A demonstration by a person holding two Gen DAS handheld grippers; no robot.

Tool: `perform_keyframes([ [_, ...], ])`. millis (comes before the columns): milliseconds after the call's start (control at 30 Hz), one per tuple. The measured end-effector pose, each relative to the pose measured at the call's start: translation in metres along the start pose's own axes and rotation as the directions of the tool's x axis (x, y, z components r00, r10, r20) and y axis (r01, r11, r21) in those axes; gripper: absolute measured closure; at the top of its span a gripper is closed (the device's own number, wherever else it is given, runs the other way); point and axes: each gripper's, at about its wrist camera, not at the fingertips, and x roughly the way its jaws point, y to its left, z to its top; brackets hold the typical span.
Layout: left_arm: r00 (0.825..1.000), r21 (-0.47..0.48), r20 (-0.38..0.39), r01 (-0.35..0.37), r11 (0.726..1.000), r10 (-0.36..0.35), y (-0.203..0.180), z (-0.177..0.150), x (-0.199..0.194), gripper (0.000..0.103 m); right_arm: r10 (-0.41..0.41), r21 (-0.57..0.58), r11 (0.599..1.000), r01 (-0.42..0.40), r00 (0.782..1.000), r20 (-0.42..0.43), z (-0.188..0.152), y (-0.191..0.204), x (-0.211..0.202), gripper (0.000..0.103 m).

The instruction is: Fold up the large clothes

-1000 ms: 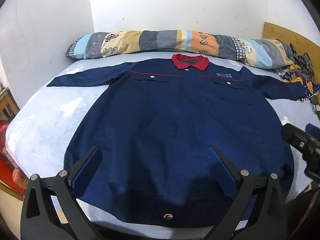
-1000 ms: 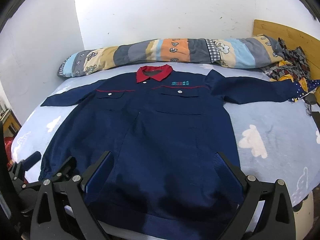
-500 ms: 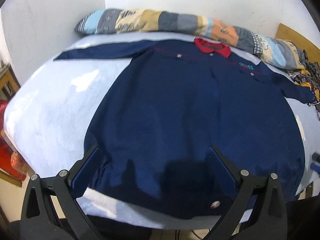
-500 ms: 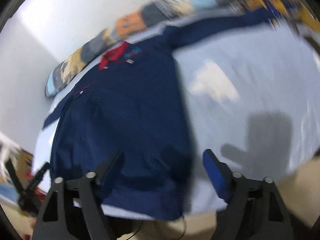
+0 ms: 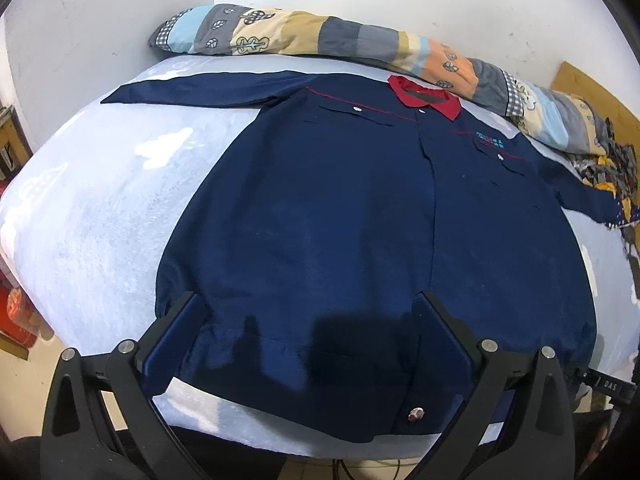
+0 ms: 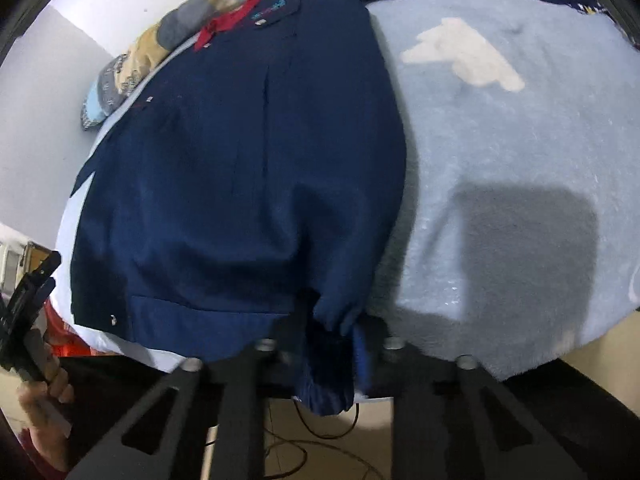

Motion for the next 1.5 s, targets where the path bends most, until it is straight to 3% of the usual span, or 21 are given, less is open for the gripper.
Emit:
perform_keyframes([
  [133, 1.000, -0.024, -0.013, 0.003, 1.000, -0.003, 0.005, 0.002, 0.003, 0.000, -0.070, 0.022, 0.997, 0.069, 0.995, 0.069, -0.008, -0.009, -0.023, 0.091],
  [167, 1.000, -0.023, -0.018, 0.005, 1.000, -0.005, 0.006, 0.001, 0.004, 0.000, -0.123, 0.038, 0.992, 0.120, 0.988, 0.098, -0.009, -0.015, -0.032, 0.091],
  [200, 1.000, -0.019, -0.023, 0.005, 1.000, -0.005, 0.006, 0.001, 0.005, 0.000, -0.169, 0.041, 0.985, 0.165, 0.979, 0.116, -0.012, -0.018, -0.034, 0.098],
  [267, 1.000, -0.010, -0.022, 0.008, 1.000, -0.008, 0.004, 0.000, 0.004, 0.000, -0.294, 0.040, 0.956, 0.291, 0.946, 0.134, -0.011, -0.019, -0.042, 0.102],
  [333, 1.000, 0.004, -0.015, 0.011, 1.000, -0.011, 0.002, 0.000, 0.003, 0.000, -0.268, 0.071, 0.963, 0.261, 0.958, 0.102, -0.012, -0.025, -0.044, 0.101],
  [367, 1.000, 0.012, -0.011, 0.010, 1.000, -0.010, 0.001, 0.000, 0.002, 0.000, -0.285, 0.082, 0.957, 0.277, 0.952, 0.111, -0.013, -0.025, -0.049, 0.098],
  [433, 1.000, 0.026, -0.002, -0.001, 1.000, 0.001, -0.001, -0.001, 0.001, 0.000, -0.287, 0.077, 0.958, 0.277, 0.931, 0.223, -0.014, -0.014, -0.070, 0.092],
  [467, 1.000, 0.030, -0.003, -0.002, 1.000, 0.002, -0.001, -0.001, 0.001, 0.000, -0.268, 0.060, 0.963, 0.262, 0.927, 0.262, -0.013, -0.006, -0.078, 0.076],
  [500, 1.000, 0.033, -0.007, -0.005, 0.999, 0.005, 0.001, 0.000, 0.003, 0.000, -0.256, 0.041, 0.966, 0.255, 0.925, 0.281, -0.010, 0.001, -0.082, 0.040],
  [533, 1.000, 0.030, -0.009, -0.012, 0.999, 0.013, 0.003, 0.001, 0.004, 0.000, -0.235, 0.025, 0.971, 0.239, 0.924, 0.301, -0.010, 0.008, -0.084, 0.025],
  [567, 1.000, 0.019, -0.011, -0.024, 1.000, 0.024, 0.008, 0.001, 0.005, 0.000, -0.196, 0.012, 0.979, 0.204, 0.923, 0.332, -0.010, 0.012, -0.086, 0.022],
  [733, 0.997, -0.020, -0.079, -0.024, 1.000, 0.022, 0.019, -0.004, 0.020, 0.000, -0.103, -0.051, 0.991, 0.121, 0.957, 0.273, 0.006, 0.039, -0.052, 0.042],
  [800, 0.991, -0.003, -0.130, -0.037, 0.999, 0.036, 0.018, -0.009, 0.030, 0.000, -0.097, -0.080, 0.990, 0.117, 0.970, 0.221, 0.007, 0.046, -0.033, 0.060],
  [867, 0.980, 0.042, -0.181, -0.078, 0.996, 0.085, 0.013, -0.015, 0.041, 0.000, -0.119, -0.136, 0.981, 0.138, 0.983, 0.138, 0.003, 0.058, -0.010, 0.061],
  [933, 0.972, 0.048, -0.223, -0.060, 0.997, 0.069, 0.010, -0.019, 0.048, 0.000, -0.107, -0.196, 0.973, 0.119, 0.992, 0.066, -0.011, 0.071, 0.007, 0.062],
  [1033, 0.980, 0.060, -0.194, -0.036, 0.998, 0.047, 0.002, -0.018, 0.039, 0.000, -0.047, -0.285, 0.958, 0.042, 0.999, -0.013, -0.035, 0.098, 0.021, 0.063],
  [1100, 0.991, 0.076, -0.136, 0.001, 0.997, 0.009, -0.008, -0.015, 0.025, 0.000, 0.006, -0.301, 0.954, 0.008, 0.999, 0.046, -0.037, 0.108, 0.006, 0.070],
  [1200, 0.998, 0.124, -0.043, 0.053, 0.991, -0.048, -0.028, -0.012, 0.002, 0.000, 0.067, -0.292, 0.956, -0.019, 0.985, 0.157, -0.028, 0.110, -0.023, 0.066],
  [1267, 0.997, 0.158, -0.002, 0.075, 0.985, -0.076, -0.041, -0.011, -0.009, 0.000, 0.072, -0.276, 0.961, -0.011, 0.975, 0.211, -0.020, 0.107, -0.033, 0.065],
  [1400, 0.989, 0.206, 0.050, 0.125, 0.971, -0.138, -0.069, -0.010, -0.028, 0.000, 0.127, -0.158, 0.984, -0.087, 0.957, 0.261, -0.010, 0.097, -0.042, 0.065],
  [1500, 0.986, 0.257, 0.096, 0.109, 0.960, -0.137, -0.089, -0.001, -0.039, 0.000, 0.117, -0.150, 0.986, -0.072, 0.942, 0.316, 0.005, 0.095, -0.054, 0.065],
])
